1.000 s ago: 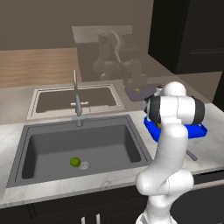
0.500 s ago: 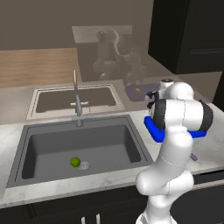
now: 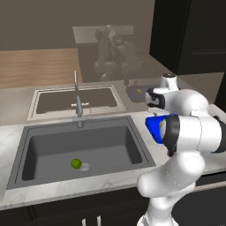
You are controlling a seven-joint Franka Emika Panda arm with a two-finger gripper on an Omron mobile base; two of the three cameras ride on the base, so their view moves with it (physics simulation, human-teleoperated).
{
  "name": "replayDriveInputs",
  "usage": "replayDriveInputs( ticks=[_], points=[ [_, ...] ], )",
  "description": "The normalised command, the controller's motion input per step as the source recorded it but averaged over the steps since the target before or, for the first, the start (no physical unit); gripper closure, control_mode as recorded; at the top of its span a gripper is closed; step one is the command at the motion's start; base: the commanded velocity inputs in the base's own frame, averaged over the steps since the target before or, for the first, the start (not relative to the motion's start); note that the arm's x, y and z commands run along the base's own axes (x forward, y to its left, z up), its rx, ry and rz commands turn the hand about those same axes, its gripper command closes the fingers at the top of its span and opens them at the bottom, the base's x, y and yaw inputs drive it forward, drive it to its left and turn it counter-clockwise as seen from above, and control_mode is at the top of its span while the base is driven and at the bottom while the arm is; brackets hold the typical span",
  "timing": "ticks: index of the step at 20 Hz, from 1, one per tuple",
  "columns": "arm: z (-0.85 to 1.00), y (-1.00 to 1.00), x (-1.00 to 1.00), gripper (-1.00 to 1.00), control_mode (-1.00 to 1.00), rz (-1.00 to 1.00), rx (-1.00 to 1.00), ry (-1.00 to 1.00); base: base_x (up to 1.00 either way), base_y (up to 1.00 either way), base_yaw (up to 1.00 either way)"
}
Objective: Pick up all produce items and place them in the sink. Turn on the sink faucet to wash them. Then turn the sink off and put them in the tray.
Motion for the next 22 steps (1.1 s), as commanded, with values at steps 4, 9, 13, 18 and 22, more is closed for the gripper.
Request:
replayDriveInputs(
  ticks=[4,9,13,18,22],
  points=[
    [0.26,0.72,-0.31,-1.0,-1.0,0.02,0.0,0.0,0.0,0.0,0.0],
    [0.06,0.78,-0.28,-1.0,-1.0,0.04,0.0,0.0,0.0,0.0,0.0],
    [0.0,0.81,-0.25,-1.0,-1.0,0.05,0.0,0.0,0.0,0.0,0.0],
    [0.0,0.7,-0.17,-1.0,-1.0,0.06,0.0,0.0,0.0,0.0,0.0],
    [0.0,0.63,0.0,-1.0,-1.0,0.05,0.0,0.0,0.0,0.0,0.0]
  ],
)
